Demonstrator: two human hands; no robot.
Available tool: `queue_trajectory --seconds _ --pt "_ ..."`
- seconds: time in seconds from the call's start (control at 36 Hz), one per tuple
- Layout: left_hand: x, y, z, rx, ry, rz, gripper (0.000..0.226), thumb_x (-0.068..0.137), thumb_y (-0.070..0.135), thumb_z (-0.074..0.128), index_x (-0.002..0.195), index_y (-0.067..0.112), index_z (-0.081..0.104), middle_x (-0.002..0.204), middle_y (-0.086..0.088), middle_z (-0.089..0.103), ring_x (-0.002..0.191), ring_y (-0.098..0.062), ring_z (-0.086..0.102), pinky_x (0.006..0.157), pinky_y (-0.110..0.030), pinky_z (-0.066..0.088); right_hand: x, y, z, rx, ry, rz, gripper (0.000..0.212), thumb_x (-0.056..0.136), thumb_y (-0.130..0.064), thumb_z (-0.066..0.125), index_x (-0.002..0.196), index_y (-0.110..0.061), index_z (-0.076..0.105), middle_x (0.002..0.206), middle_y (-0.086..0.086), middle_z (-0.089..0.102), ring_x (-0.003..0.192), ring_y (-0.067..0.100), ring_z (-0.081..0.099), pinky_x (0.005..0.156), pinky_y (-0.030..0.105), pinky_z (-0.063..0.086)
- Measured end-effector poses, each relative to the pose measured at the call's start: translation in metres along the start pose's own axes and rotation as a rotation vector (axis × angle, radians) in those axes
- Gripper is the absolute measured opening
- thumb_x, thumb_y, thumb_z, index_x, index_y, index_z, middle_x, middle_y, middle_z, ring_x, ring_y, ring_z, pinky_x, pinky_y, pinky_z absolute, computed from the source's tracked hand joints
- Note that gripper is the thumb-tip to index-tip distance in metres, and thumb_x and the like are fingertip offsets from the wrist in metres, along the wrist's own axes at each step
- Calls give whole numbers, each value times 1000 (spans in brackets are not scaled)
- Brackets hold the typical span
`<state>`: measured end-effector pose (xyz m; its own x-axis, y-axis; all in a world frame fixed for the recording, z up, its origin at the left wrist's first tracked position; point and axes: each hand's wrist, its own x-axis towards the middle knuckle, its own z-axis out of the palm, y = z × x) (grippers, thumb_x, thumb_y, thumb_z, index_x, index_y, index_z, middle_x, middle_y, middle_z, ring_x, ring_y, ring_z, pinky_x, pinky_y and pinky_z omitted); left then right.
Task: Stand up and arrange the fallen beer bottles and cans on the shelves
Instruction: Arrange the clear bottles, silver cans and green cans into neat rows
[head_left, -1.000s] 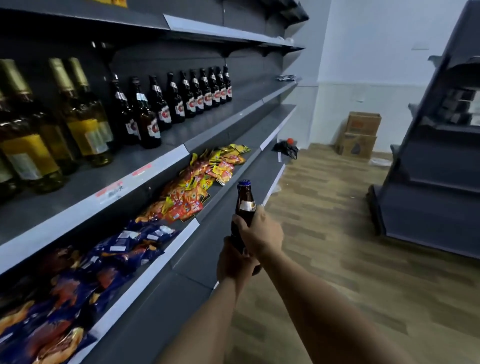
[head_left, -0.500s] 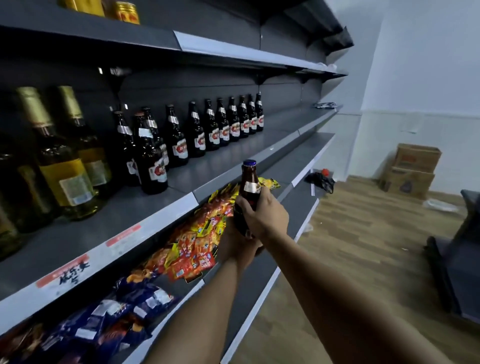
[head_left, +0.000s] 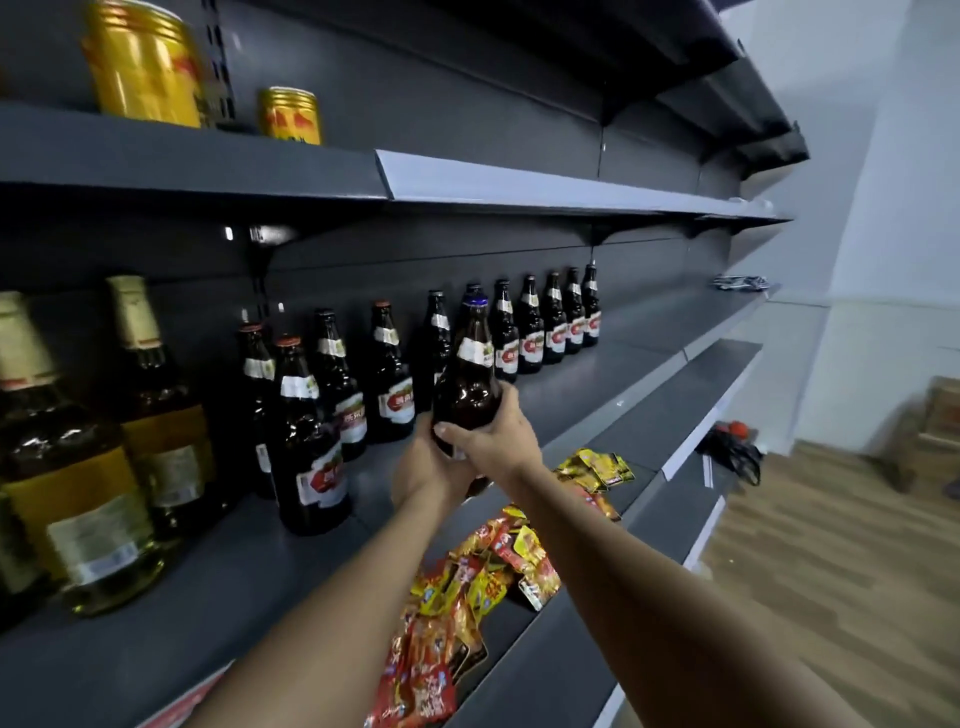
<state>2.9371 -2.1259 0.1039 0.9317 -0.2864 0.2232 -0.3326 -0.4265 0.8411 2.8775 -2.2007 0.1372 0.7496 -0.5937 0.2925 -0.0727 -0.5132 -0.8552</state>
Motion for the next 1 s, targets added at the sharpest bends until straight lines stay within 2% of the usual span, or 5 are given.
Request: queue_trajectory --seconds 0.25,0.36,0.81,0.92,1.0 --pt "53 -29 23 -155 172 -92 58 79 26 73 131 17 50 119 -6 52 110 -30 58 85 -34 49 67 19 35 -121 -184 -103 82 76 -45 78 137 -19 30 113 3 64 112 23 59 89 33 48" --pt "84 -44 33 -272 205 -147 84 45 62 56 120 24 58 114 -5 62 102 -26 65 88 -42 55 95 29 50 -129 -239 -107 71 74 -47 78 121 -20 32 91 -4 64 104 22 62 85 34 49" --pt "119 -48 46 -118 278 -202 77 66 55 71 131 21 50 123 -1 52 110 -19 58 95 -37 52 143 49 74 -125 -327 -151 81 72 -57 75 128 -15 32 120 3 60 113 24 58 86 38 50" --pt "118 -55 51 -31 303 -188 44 84 33 69 123 23 51 127 0 54 111 -15 58 82 -12 51 141 53 74 -84 -319 -160 86 72 -54 77 134 -17 30 129 2 55 118 24 55 90 39 49" --pt "109 -58 49 100 287 -150 58 78 40 71 128 24 46 124 6 54 109 -14 58 89 -28 53 142 54 75 -58 -323 -164 87 72 -52 78 136 -17 30 130 2 54 119 24 55 89 39 49"
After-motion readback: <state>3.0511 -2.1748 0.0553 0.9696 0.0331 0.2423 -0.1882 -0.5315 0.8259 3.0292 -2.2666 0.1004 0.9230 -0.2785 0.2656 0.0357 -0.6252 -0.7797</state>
